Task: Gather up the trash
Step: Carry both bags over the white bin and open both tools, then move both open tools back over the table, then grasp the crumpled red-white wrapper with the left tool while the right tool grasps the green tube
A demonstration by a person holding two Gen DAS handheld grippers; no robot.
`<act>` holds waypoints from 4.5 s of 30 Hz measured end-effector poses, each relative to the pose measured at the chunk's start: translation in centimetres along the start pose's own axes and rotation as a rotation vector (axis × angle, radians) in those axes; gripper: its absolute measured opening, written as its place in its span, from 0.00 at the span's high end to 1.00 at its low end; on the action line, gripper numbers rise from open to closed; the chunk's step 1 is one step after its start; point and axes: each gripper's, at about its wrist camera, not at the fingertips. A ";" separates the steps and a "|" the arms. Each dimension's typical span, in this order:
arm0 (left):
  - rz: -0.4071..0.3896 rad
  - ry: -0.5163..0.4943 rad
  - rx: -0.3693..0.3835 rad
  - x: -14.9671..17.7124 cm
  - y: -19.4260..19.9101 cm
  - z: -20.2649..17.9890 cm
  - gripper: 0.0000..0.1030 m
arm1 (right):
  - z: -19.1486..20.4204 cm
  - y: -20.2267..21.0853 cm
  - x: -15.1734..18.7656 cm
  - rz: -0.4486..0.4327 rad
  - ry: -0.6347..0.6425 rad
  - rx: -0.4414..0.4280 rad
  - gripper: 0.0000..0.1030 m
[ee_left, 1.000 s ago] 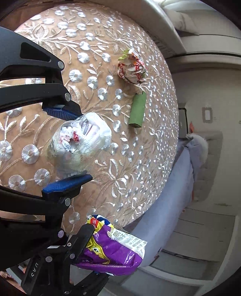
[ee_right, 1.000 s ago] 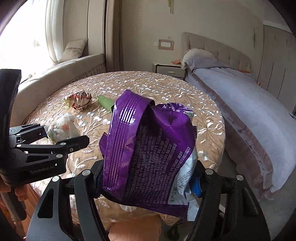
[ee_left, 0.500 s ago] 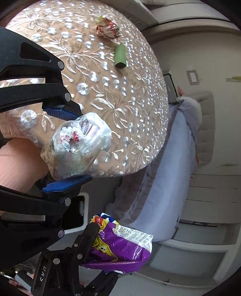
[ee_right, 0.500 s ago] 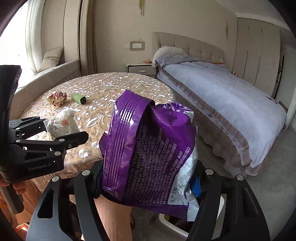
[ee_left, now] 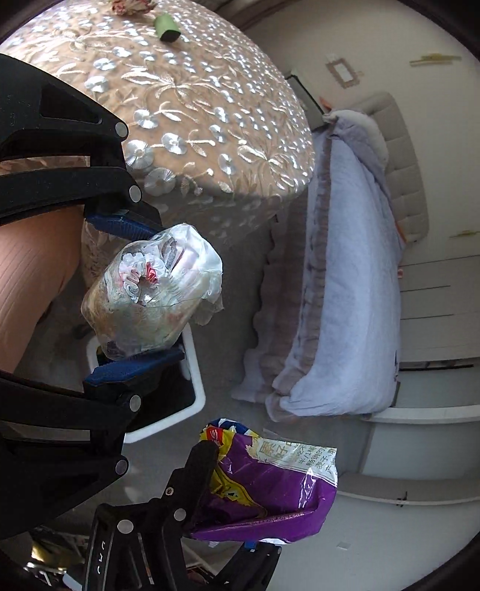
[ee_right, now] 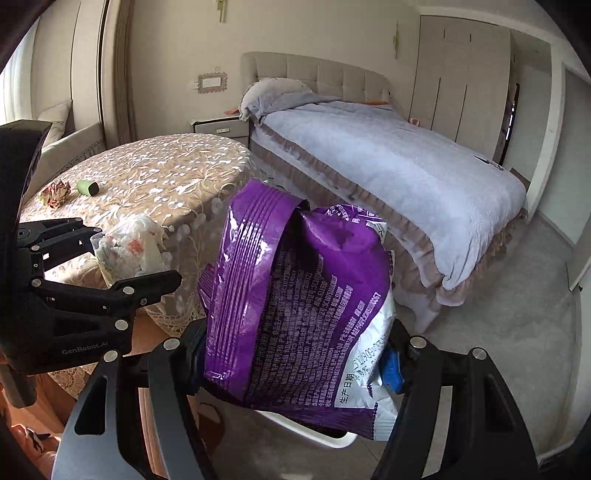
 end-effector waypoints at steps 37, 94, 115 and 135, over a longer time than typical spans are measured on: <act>0.494 -0.424 0.298 4.1 -22.1 -5.0 0.05 | -2.3 -14.8 12.6 0.379 0.314 -0.072 0.05; -0.197 0.161 -0.378 4.0 13.5 17.7 0.05 | 15.5 0.1 -10.9 -0.207 0.137 -0.406 0.05; -0.030 0.439 -0.467 9.1 13.8 37.6 0.05 | 38.4 -8.6 -18.3 -0.045 0.537 -0.503 0.05; -0.060 0.499 -0.405 10.1 14.0 36.0 0.44 | 37.9 -8.2 -17.2 0.040 0.455 -0.616 0.74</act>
Point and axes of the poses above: each gripper's, at about its wrist camera, not at the fingertips, and y roughly against the way its jaws point, z to its left, x to its underside, and after that the axes turned 12 degrees about x, right-handed
